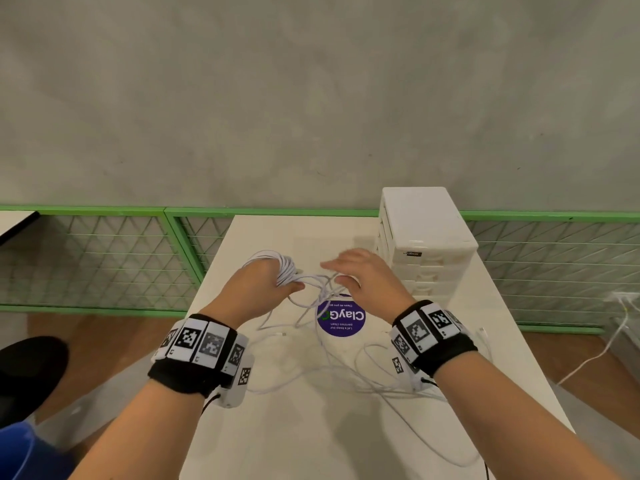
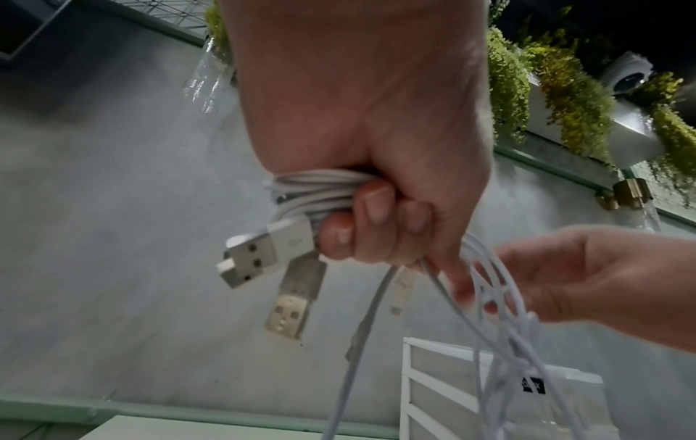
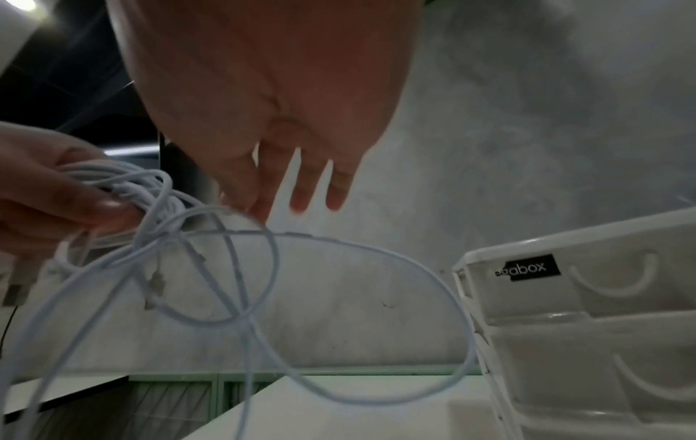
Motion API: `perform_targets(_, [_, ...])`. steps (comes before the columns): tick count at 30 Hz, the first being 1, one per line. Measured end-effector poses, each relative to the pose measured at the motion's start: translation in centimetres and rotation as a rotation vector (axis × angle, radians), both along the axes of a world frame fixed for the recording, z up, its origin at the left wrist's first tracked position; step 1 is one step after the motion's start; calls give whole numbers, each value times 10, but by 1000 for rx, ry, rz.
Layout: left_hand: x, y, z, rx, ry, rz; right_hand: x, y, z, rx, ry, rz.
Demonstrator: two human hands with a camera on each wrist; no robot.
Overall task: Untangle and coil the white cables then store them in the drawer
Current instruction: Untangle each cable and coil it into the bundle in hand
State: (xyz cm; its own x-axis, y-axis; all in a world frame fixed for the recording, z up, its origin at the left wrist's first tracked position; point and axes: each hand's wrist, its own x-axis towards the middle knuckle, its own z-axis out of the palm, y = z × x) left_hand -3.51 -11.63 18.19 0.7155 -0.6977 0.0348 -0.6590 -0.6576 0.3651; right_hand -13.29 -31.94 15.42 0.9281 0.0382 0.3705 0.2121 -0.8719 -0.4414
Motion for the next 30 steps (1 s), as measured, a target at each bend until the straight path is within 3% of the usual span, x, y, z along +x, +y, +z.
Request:
perform_targets(3, [-1,4,-2,3,17,19,-1,1,1,11,170,-22])
perform_targets(5, [-2,9,-1,-7,13,58,-4,-3,0,9,191,-108])
perform_targets(13, [12,32,-1,-92,6,125,-37,-71,-30,263,214,-833])
perform_targets(18, [24,46,4,-148,-6,196,-69,-104,-48,392,343,-1098])
perform_targets(20, [22,41,5,-140,0,153,-67,-101,-50,357,408,-1068])
perform_targets(22, [18,31,7,-130,-7,114,-56,-87,-47,269,365,-980])
perform_targets(26, [13,17,6,-143,-6,48,-29,-38,-17,220,-40,-483])
perform_targets(28, [12,13,7,-147,-21,14,-18,-14,-5,190,28,-210])
perform_targets(30, [8,9,9,-156,-24,-8,-10,2,0,223,215,-65])
